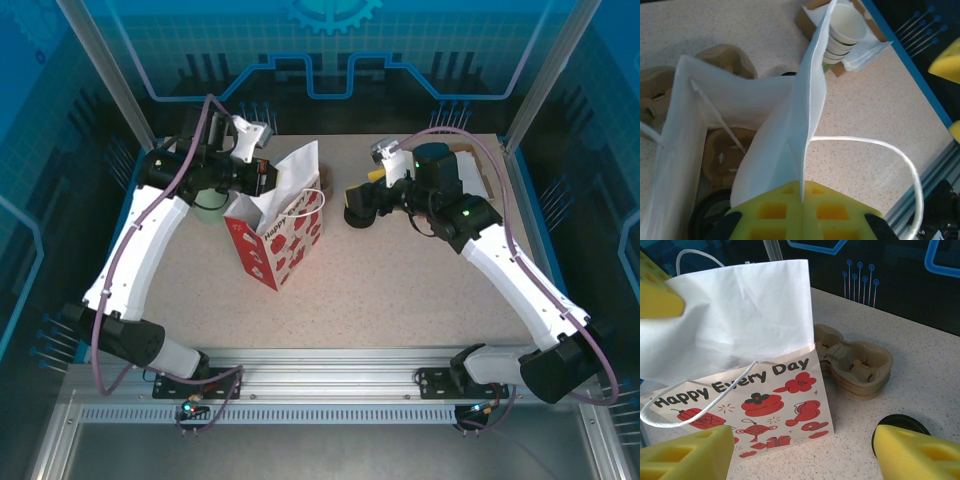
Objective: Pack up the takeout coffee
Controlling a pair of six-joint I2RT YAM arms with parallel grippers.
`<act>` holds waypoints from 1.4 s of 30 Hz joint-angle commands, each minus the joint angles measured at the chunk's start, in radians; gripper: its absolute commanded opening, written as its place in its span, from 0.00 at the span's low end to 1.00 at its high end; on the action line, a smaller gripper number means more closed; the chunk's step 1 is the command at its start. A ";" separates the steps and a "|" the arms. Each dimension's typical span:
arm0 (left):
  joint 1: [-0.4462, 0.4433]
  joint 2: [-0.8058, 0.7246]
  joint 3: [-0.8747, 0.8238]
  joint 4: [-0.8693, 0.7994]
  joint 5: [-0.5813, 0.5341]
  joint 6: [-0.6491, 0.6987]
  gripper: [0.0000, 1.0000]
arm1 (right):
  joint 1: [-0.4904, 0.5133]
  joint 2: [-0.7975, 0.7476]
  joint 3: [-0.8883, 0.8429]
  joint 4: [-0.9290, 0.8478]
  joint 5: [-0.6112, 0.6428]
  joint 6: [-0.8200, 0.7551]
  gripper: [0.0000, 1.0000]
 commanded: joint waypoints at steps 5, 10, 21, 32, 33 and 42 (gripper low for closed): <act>-0.003 0.033 -0.074 -0.019 -0.113 -0.013 0.00 | -0.017 0.000 -0.013 0.003 -0.012 0.012 0.75; -0.015 0.065 -0.101 -0.039 -0.100 0.078 0.03 | -0.017 0.007 -0.013 0.006 -0.017 0.020 0.75; -0.022 0.173 0.001 -0.158 -0.144 0.138 0.21 | -0.017 0.019 0.006 -0.009 -0.023 0.024 0.75; -0.021 0.050 0.017 -0.083 -0.108 0.137 0.47 | -0.017 0.002 0.014 -0.025 -0.011 0.018 0.76; -0.020 0.035 0.016 -0.075 -0.103 0.136 0.48 | -0.018 0.000 0.013 -0.026 -0.009 0.016 0.76; 0.037 -0.248 -0.215 0.247 -0.150 0.045 0.69 | -0.017 -0.039 0.026 -0.116 0.215 -0.020 0.77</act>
